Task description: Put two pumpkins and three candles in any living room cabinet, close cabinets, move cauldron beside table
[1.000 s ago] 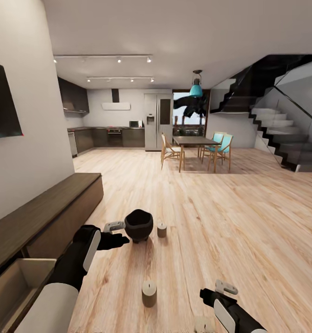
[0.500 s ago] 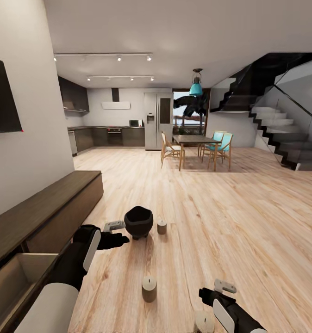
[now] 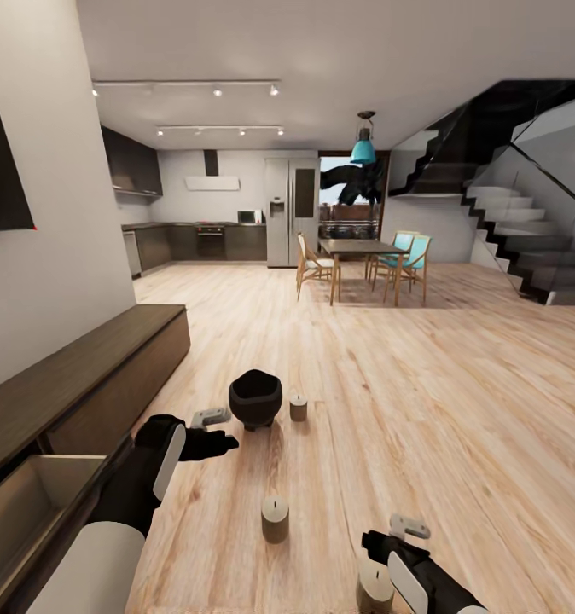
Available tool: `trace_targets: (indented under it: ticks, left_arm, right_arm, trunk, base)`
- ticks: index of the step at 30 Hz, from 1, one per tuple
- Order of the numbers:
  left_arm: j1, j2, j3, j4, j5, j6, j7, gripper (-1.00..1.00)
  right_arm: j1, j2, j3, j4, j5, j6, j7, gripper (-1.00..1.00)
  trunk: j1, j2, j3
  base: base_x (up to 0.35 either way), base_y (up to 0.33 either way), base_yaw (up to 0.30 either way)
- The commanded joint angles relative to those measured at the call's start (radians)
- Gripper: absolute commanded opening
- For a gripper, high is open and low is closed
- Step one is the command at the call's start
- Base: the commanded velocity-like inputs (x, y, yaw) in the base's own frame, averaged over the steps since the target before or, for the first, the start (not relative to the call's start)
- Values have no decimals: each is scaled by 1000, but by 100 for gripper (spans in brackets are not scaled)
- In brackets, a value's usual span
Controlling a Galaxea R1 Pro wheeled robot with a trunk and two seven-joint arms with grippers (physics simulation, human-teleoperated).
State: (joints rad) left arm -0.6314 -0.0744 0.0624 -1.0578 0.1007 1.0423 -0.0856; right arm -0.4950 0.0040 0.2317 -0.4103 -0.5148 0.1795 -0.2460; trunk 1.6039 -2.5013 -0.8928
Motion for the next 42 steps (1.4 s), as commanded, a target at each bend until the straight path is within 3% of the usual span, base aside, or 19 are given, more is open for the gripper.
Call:
trace_targets:
  ticks: [1, 28, 31, 36, 42]
  left_arm:
    - [-1, -1, 3, 1, 4, 5, -1, 100]
    - [-1, -2, 4, -7, 5, 5, 4, 100]
    - [-1, -2, 4, -7, 5, 5, 3, 100]
    - [-1, -2, 5, -8, 5, 5, 2, 100]
    - [-1, -2, 5, -7, 5, 5, 2, 100]
  right_arm:
    - [0, 0, 10, -3, -7, 4, -9, 100]
    - [-1, 5, 8, -3, -10, 16, -18, 100]
    - [-29, 23, 8, -3, -12, 38, -56, 100]
    - [-152, 59, 6, 4, -19, 155, -190, 100]
    - [-186, 65, 1, 8, -25, 188, -226, 100]
  trunk:
    - [0, -1, -5]
    - [12, -7, -109]
    - [14, -8, -121]
    - [16, -9, -140]
    - [16, -9, -140]
  base:
    - [0, 0, 0]
    - [0, 0, 0]
    - [0, 0, 0]
    - [0, 0, 0]
    - [0, 0, 0]
